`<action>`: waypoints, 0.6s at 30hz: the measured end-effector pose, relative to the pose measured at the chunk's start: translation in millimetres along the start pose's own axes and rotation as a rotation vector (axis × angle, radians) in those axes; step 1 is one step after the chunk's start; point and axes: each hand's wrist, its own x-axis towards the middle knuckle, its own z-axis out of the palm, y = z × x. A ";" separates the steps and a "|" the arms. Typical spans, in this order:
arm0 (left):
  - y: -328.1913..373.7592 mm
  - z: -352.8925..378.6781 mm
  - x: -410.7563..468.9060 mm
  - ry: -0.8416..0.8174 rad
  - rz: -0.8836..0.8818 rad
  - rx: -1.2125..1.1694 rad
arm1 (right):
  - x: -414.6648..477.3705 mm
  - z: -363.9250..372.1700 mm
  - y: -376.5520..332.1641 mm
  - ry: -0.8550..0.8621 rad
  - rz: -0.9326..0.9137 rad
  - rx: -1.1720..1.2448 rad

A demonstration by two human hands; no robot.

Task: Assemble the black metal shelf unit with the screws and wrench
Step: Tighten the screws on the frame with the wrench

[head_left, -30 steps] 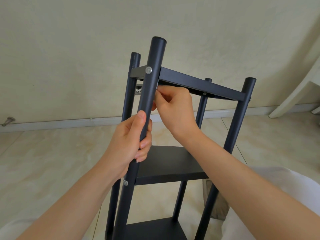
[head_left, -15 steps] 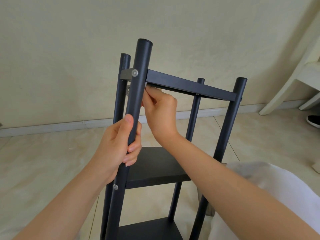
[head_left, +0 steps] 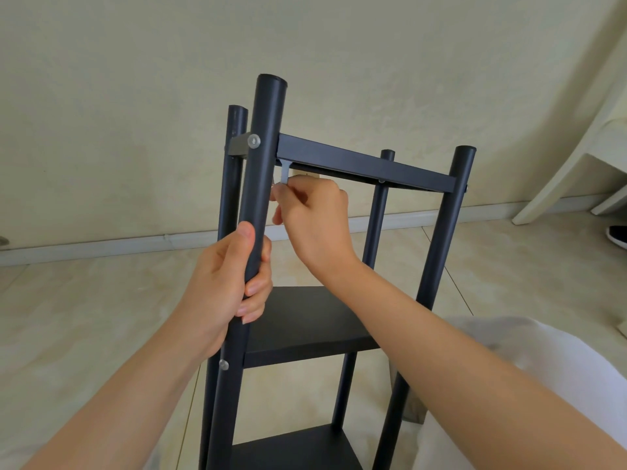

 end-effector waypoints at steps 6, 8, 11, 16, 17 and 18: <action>0.2 1.2 0.5 -0.014 0.015 0.029 | -1.5 -12.7 -9.0 -0.006 0.018 -0.013; 0.4 1.2 0.8 -0.023 0.022 0.043 | -2.9 -13.3 -11.4 -0.014 -0.013 -0.017; 0.7 0.6 1.0 -0.027 0.021 0.048 | -2.9 -13.4 -13.6 -0.009 -0.040 -0.011; 2.4 1.1 1.0 -0.029 0.019 0.048 | -0.5 -13.3 -14.2 -0.015 -0.035 -0.010; 2.5 0.9 0.8 -0.029 0.017 0.047 | -0.4 -12.8 -13.8 -0.018 -0.037 -0.009; 2.4 0.8 0.9 -0.028 0.013 0.043 | -0.3 -12.3 -13.4 -0.023 -0.043 -0.007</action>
